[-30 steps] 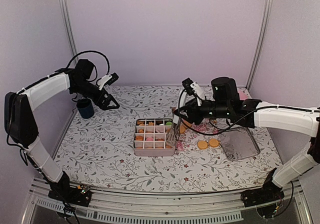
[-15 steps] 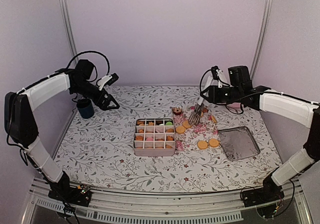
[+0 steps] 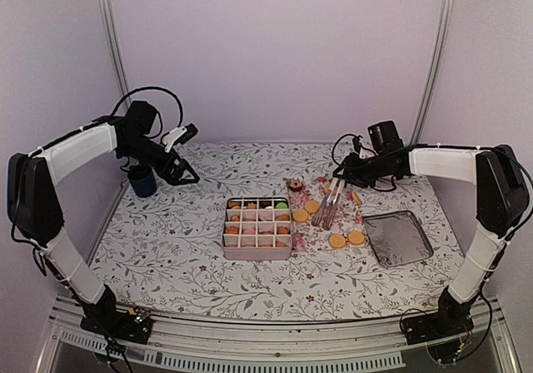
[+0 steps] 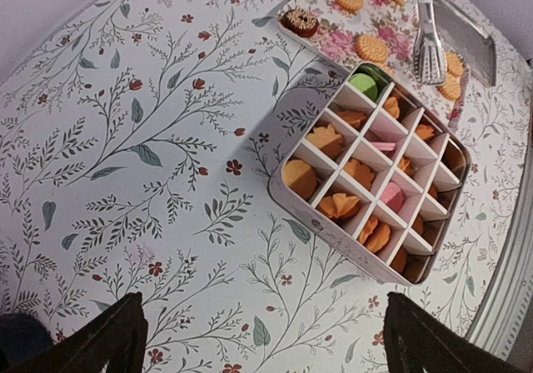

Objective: Pack the cookies
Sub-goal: Place the clamp on the plate, then pick up the box lid from the center of the board.

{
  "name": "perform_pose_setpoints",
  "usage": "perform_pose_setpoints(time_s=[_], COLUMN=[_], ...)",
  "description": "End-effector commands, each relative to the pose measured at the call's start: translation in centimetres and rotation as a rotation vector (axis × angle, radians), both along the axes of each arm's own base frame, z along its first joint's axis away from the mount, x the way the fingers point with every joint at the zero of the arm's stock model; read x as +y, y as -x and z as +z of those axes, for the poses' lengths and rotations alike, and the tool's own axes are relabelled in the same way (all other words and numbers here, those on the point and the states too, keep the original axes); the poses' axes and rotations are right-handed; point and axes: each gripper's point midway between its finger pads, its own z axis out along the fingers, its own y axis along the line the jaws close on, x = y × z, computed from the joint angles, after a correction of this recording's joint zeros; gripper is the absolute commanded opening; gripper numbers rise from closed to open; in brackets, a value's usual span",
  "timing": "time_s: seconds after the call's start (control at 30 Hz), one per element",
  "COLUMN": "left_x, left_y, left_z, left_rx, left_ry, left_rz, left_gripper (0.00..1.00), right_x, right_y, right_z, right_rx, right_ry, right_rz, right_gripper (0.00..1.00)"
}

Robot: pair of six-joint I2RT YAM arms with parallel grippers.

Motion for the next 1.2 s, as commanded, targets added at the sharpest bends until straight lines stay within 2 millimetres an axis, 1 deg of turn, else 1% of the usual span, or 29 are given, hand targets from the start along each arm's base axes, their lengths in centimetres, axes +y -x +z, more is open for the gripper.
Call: perform_pose_setpoints(time_s=[0.0,0.17,0.23,0.33,0.4,0.47,0.5,0.57,0.6,0.67,0.73,0.77,0.8,0.9,1.03,1.1,1.17], left_x=[0.0,0.1,0.1,0.2,0.2,0.2,0.2,0.2,0.2,0.3,0.3,0.3,0.3,0.2,0.1,0.1,0.1], left_y=[0.0,0.1,0.1,0.2,0.2,0.2,0.2,0.1,0.1,0.1,0.1,0.1,0.1,0.1,0.1,0.1,0.1], left_z=[0.8,1.0,1.0,0.9,0.8,0.9,0.9,1.0,1.0,0.9,0.9,0.9,0.9,0.7,0.5,0.4,0.3], left_rx=[-0.03,-0.035,-0.04,-0.044,-0.043,-0.043,-0.045,-0.049,-0.05,-0.052,-0.055,-0.056,-0.055,-0.049,-0.04,-0.04,-0.04], left_ry=[0.02,0.018,0.017,0.014,0.015,0.016,0.016,0.015,0.013,0.009,0.006,0.006,0.008,0.015,0.025,0.024,0.022], left_rz=[0.001,0.001,0.0,0.002,0.002,0.004,0.003,0.005,0.005,0.007,0.009,0.007,0.007,0.006,0.004,0.003,0.001], left_gripper=[0.99,0.99,0.99,0.99,0.99,0.99,0.99,0.99,0.99,0.99,0.99,0.99,0.99,0.99,0.99,0.99,0.99], right_x=[0.4,0.5,0.4,0.1,0.1,-0.5,-0.9,-2.5,-3.4,-5.2,-6.7,-7.3,-8.0,-8.8,-8.9,-8.8,-8.8], right_y=[-1.8,-3.2,-3.4,-3.6,-3.5,-3.3,-3.0,-2.3,-1.6,0.3,2.5,3.7,5.3,9.1,14.2,16.2,17.7], right_z=[-0.5,-1.6,-2.1,-2.2,-1.8,-1.1,-0.9,-0.6,-0.8,-1.7,-2.6,-2.8,-3.7,-5.1,-6.9,-7.7,-8.2], right_rx=[0.022,0.035,0.04,0.042,0.033,0.013,0.007,-0.007,-0.005,0.014,0.043,0.053,0.081,0.145,0.237,0.278,0.308], right_ry=[-0.037,-0.03,-0.019,-0.012,-0.008,0.017,0.038,0.105,0.137,0.217,0.279,0.297,0.318,0.332,0.37,0.386,0.398], right_rz=[-0.061,-0.092,-0.103,-0.114,-0.109,-0.116,-0.117,-0.154,-0.171,-0.189,-0.194,-0.196,-0.192,-0.188,-0.16,-0.145,-0.134], right_gripper=[0.41,0.47,0.51,0.56,0.56,0.54,0.52,0.48,0.47,0.46,0.43,0.41,0.39,0.39,0.38,0.37,0.37])
